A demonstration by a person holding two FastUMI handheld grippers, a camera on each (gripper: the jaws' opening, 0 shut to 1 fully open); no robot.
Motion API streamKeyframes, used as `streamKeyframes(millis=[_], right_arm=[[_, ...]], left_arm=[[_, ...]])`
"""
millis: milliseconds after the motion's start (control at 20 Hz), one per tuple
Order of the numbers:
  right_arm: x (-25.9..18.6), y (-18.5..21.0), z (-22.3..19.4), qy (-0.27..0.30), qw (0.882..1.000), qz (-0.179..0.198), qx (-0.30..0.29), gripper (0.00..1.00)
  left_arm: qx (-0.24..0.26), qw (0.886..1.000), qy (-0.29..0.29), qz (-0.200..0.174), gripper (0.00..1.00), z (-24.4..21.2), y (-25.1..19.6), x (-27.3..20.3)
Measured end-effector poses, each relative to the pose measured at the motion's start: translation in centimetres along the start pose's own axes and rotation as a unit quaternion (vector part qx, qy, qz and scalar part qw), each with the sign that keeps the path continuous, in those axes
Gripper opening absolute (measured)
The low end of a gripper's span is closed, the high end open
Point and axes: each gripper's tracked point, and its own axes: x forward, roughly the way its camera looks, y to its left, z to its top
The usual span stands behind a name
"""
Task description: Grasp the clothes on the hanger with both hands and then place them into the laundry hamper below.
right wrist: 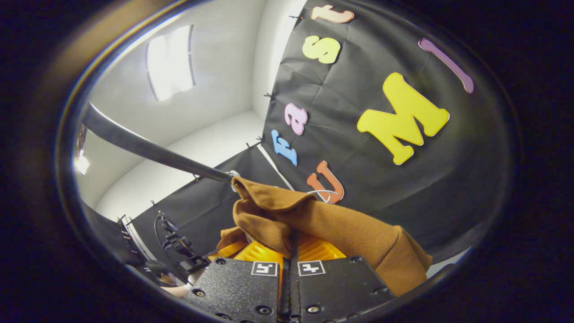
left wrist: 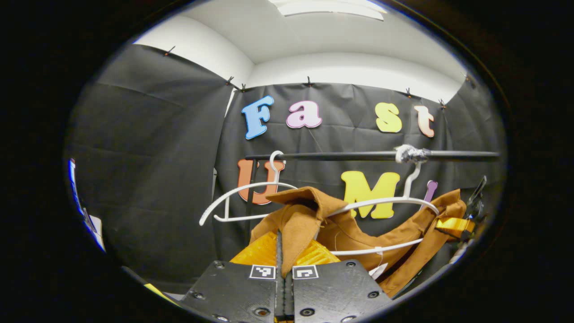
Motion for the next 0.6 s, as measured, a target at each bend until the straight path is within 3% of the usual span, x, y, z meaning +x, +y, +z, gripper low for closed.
streamKeyframes(millis=[200,600], right_arm=[[-1.0,-0.7,2.7,-0.044,0.998,0.001,0.045,0.03],[-3.7,-3.3,6.3,-0.094,0.994,-0.028,0.057,0.03]], left_arm=[[-0.008,1.000,0.005,0.011,0.00,0.4,1.5,0.4],[-0.023,0.999,0.037,0.029,0.00,-1.5,4.3,1.4]])
